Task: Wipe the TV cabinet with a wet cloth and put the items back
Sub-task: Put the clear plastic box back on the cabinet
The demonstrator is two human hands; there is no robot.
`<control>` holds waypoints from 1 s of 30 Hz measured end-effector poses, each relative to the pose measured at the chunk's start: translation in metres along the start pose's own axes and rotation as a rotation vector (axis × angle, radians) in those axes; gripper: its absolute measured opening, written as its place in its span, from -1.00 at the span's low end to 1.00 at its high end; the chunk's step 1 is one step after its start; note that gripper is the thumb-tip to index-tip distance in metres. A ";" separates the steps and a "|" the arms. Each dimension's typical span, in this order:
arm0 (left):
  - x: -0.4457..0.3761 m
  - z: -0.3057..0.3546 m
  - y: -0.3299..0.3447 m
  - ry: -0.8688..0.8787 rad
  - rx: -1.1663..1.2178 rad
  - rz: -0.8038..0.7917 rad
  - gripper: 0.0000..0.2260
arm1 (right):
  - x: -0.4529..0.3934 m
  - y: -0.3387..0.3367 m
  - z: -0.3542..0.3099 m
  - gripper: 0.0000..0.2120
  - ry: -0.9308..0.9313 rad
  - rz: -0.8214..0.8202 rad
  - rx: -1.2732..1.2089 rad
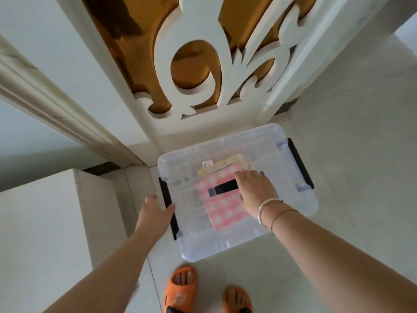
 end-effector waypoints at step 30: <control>0.135 0.010 -0.276 0.139 -0.005 0.206 -0.60 | 0.107 -0.242 -0.171 -0.55 -0.356 0.021 -0.028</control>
Point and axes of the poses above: each hand's wrist, its own x-axis away from the middle knuckle, its own y-axis out of the palm, z = x × y, the point moved 10 cm from there along -x, towards the middle knuckle, and after that the axes turned 11 degrees about z, right-handed, at the moved point
